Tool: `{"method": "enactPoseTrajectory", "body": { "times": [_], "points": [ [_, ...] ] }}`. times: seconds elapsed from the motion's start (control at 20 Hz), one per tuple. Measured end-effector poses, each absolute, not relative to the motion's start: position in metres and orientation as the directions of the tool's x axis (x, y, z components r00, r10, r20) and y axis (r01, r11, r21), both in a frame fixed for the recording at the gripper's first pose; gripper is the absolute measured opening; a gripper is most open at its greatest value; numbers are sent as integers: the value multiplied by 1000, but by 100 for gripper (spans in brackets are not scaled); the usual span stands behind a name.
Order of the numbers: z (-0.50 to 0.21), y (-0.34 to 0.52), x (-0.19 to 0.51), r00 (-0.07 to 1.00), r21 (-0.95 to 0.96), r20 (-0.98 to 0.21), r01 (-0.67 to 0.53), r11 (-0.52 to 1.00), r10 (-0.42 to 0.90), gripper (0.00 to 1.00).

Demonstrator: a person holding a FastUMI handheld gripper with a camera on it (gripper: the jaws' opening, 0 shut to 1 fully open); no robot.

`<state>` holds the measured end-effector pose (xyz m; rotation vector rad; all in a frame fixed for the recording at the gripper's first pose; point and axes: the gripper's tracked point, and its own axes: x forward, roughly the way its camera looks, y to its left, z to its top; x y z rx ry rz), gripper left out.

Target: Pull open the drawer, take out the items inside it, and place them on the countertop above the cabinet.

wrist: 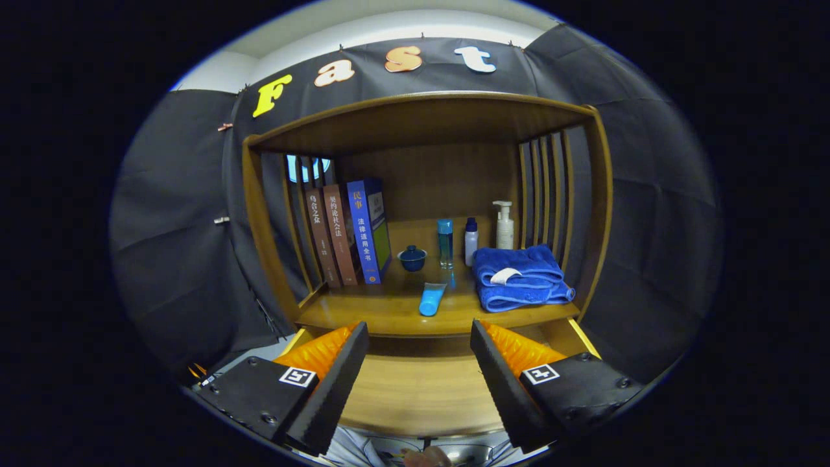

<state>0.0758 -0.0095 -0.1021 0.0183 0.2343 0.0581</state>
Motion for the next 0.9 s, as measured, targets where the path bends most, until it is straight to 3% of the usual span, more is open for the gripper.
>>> {"method": "enactPoseTrajectory", "body": {
  "times": [0.55, 0.9],
  "points": [
    [-179, -28, -6, 994, 35, -106, -16, 999, 20, 99],
    [-241, -35, -2, 977, 51, -211, 20, 999, -9, 100]
  ]
}}
